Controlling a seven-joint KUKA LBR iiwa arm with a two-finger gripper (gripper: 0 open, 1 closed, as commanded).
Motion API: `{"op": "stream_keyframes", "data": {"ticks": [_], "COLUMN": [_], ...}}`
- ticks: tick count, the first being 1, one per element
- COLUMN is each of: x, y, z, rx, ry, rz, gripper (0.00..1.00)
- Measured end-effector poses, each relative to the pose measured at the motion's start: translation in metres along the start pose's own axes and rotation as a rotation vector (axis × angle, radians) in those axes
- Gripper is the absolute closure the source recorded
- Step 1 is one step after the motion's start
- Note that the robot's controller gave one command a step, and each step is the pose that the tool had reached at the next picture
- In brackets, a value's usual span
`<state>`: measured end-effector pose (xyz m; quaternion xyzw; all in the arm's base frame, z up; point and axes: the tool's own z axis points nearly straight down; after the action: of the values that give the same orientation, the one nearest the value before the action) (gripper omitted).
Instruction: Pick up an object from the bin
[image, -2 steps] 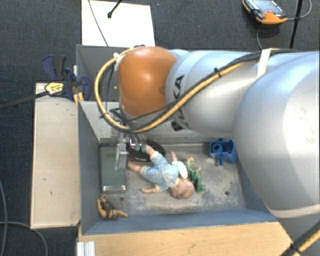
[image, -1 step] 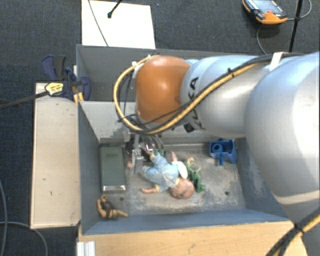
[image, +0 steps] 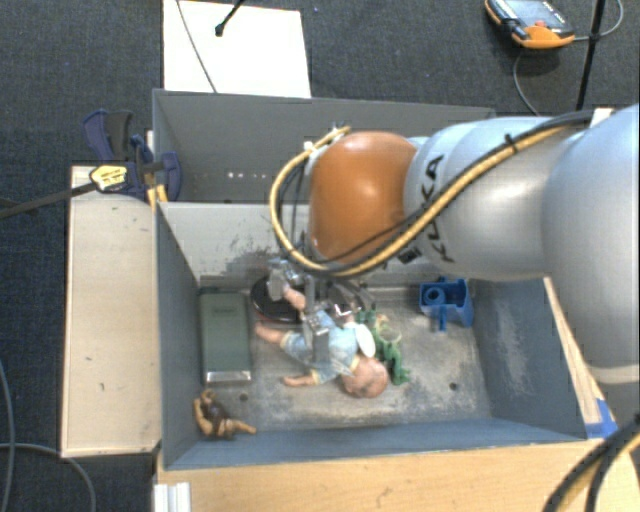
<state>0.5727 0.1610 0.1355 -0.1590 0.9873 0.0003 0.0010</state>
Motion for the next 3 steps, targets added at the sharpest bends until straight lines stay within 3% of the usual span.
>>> {"op": "stream_keyframes", "data": {"ticks": [1, 2, 3], "x": [0.004, 0.002, 0.028], "y": [-0.006, -0.001, -0.017], "z": [-0.028, -0.015, 0.006], "rx": [0.000, 0.000, -0.001], "ry": [0.000, -0.004, -0.002], "rz": [0.112, 0.332, 0.117], "gripper": [0.00, 0.00, 0.00]}}
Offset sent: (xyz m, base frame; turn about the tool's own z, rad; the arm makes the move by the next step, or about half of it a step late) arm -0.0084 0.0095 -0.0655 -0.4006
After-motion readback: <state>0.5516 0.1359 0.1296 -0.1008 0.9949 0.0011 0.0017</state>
